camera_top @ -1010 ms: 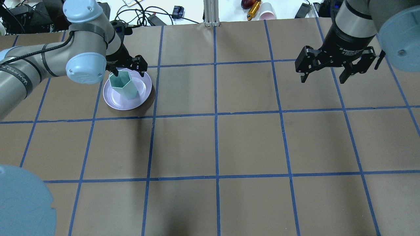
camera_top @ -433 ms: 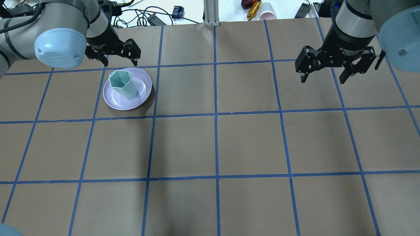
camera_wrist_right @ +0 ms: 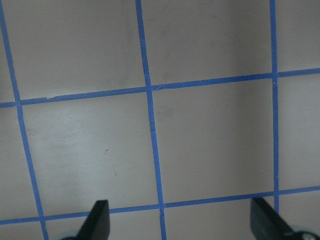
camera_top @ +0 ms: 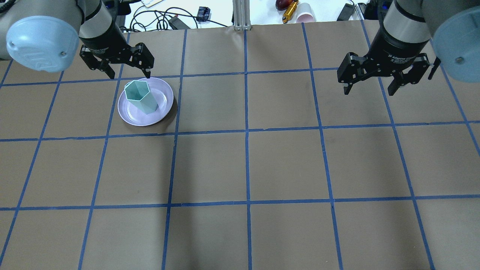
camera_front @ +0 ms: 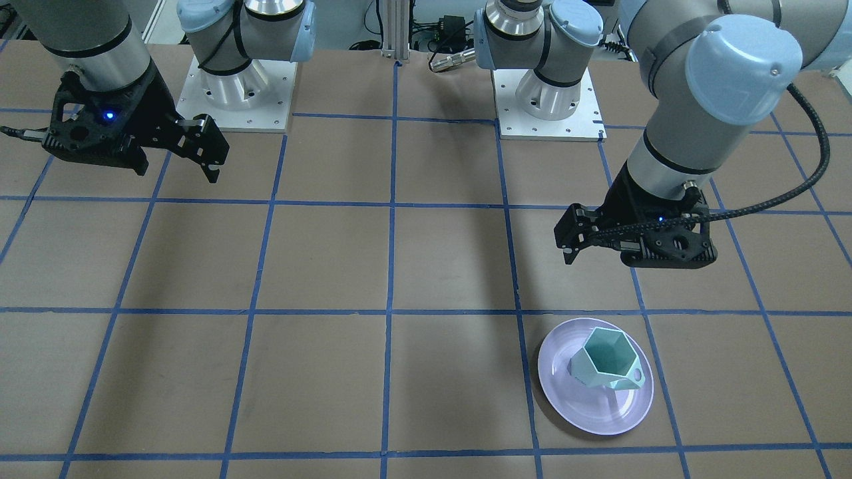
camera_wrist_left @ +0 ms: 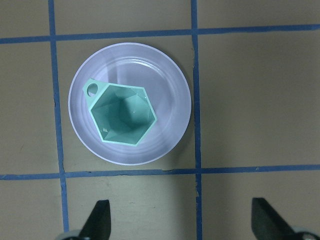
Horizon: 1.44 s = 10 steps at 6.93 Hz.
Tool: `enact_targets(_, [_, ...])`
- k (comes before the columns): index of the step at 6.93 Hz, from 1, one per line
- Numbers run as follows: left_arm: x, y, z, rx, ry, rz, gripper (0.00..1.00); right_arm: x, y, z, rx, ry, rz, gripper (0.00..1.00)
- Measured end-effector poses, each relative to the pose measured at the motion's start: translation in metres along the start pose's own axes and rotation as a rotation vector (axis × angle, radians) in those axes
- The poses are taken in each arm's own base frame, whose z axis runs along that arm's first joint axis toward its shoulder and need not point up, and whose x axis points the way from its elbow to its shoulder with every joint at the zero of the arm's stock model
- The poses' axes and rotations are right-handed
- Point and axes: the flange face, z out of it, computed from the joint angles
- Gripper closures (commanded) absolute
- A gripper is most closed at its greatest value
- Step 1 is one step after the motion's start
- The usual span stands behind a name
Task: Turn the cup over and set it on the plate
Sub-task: 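Open the left gripper and raise it away from the cup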
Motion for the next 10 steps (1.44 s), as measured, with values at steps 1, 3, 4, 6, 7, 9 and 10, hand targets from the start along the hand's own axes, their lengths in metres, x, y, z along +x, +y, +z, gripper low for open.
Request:
enact_targets(1, [0.001, 0.012, -0.011, -0.018, 0.003, 0.000, 0.00, 0.000, 0.000, 0.000, 0.000, 0.000, 0.000, 0.00])
enact_targets(3, [0.005, 0.034, -0.030, -0.035, 0.003, -0.002, 0.00, 0.000, 0.000, 0.000, 0.000, 0.000, 0.000, 0.00])
enact_targets(4, [0.005, 0.041, -0.036, -0.041, 0.002, -0.007, 0.00, 0.000, 0.000, 0.000, 0.000, 0.000, 0.000, 0.00])
enact_targets(6, [0.004, 0.048, -0.040, -0.055, 0.003, -0.011, 0.00, 0.000, 0.000, 0.000, 0.000, 0.000, 0.000, 0.00])
enact_targets(7, [0.004, 0.051, -0.041, -0.061, 0.005, -0.012, 0.00, 0.000, 0.000, 0.000, 0.000, 0.000, 0.000, 0.00])
enact_targets(9, [0.004, 0.053, -0.042, -0.065, 0.005, -0.013, 0.00, 0.000, 0.000, 0.000, 0.000, 0.000, 0.000, 0.00])
enact_targets(10, [0.004, 0.054, -0.043, -0.066, 0.005, -0.013, 0.00, 0.000, 0.000, 0.000, 0.000, 0.000, 0.000, 0.00])
